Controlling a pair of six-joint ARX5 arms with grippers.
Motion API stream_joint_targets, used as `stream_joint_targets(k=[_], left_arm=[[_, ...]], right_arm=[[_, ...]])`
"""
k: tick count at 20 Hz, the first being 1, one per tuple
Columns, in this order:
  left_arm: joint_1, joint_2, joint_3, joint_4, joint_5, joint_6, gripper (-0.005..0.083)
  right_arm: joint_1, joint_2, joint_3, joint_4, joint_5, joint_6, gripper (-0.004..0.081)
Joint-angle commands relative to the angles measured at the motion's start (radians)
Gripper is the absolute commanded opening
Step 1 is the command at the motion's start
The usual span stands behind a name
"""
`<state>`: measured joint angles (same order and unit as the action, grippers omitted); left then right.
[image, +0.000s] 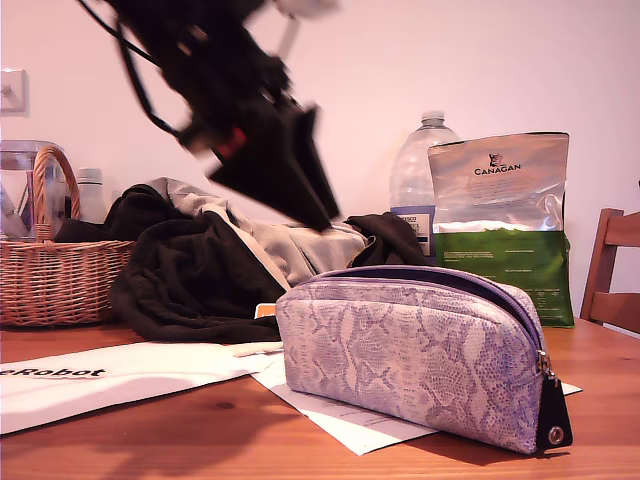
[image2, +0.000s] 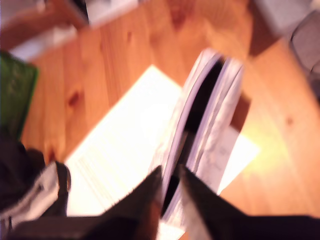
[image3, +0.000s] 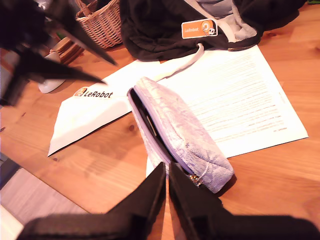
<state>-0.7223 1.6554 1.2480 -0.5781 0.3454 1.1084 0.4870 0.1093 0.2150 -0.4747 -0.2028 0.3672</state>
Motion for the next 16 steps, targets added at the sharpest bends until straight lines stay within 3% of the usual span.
stream_joint_targets(k=[1,14,15,16], left_arm=[[-0.018,0.014,0.019,0.007,0.0,0.021,0.0456],[-0.019,0.052,0.035,0.003,-0.026,-0.012,0.045],[-0.019,0.052,0.035,-0.003,-0.027,-0.014,0.0483],[-0.021,0.052,0.035,-0.006,-0.028,-0.028,0.0573]], right_arm=[[0.005,0.006,0.003,0.005,0.0,0.003,-0.0013],[0.004,0.006,0.003,0.001,0.037,0.003,-0.0013],[0.004,0.006,0.003,0.001,0.039,0.003,-0.0013],[0.004,0.006,0.003,0.001,0.039,0.003,-0.0013]])
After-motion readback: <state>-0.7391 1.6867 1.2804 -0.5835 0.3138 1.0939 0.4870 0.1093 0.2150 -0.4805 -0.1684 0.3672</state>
